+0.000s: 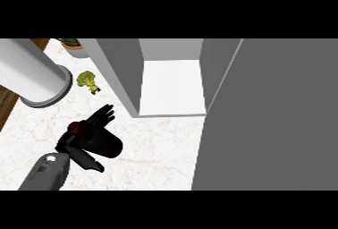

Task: Pick up the wine, place it into the cabinet and close the cabinet

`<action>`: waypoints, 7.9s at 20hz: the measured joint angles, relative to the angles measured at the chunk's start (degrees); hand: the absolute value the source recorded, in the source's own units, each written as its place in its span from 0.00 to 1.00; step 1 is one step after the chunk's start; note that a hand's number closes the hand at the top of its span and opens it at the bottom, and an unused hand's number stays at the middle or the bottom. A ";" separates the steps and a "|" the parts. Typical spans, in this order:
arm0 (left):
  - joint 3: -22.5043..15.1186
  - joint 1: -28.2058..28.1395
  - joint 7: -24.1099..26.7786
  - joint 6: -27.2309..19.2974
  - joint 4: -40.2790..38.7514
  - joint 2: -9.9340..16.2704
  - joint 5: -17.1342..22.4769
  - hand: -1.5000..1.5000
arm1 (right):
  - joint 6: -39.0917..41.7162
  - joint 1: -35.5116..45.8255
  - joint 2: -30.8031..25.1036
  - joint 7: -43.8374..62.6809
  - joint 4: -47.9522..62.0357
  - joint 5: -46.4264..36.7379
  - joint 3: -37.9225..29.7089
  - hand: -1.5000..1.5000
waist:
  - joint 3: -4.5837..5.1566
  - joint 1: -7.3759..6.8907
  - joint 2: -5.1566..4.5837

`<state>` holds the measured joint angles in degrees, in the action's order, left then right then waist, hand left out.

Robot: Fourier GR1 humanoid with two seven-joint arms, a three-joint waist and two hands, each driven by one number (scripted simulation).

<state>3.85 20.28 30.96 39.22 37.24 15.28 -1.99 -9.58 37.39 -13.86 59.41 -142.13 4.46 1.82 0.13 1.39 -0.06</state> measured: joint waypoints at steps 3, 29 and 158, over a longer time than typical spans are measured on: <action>-0.94 0.89 2.24 -1.18 -2.39 -0.11 -1.04 0.00 | -0.22 0.05 0.02 0.12 -0.11 -0.03 0.28 0.00 | 0.01 0.12 -0.01; -3.68 -1.91 17.72 -21.07 1.95 -6.44 -0.62 1.00 | -0.69 -2.16 -0.42 -1.22 0.43 -0.32 0.81 0.00 | -0.09 -1.16 0.42; -10.57 41.55 10.14 -65.14 -33.17 -14.73 36.21 1.00 | 3.73 -0.54 2.84 -5.47 4.41 6.57 -2.28 0.00 | 0.03 4.41 -2.01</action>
<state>-6.73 61.83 41.10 -25.92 4.07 0.55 34.22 -5.85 36.85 -11.02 53.94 -137.71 11.03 -0.46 0.16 5.79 -2.07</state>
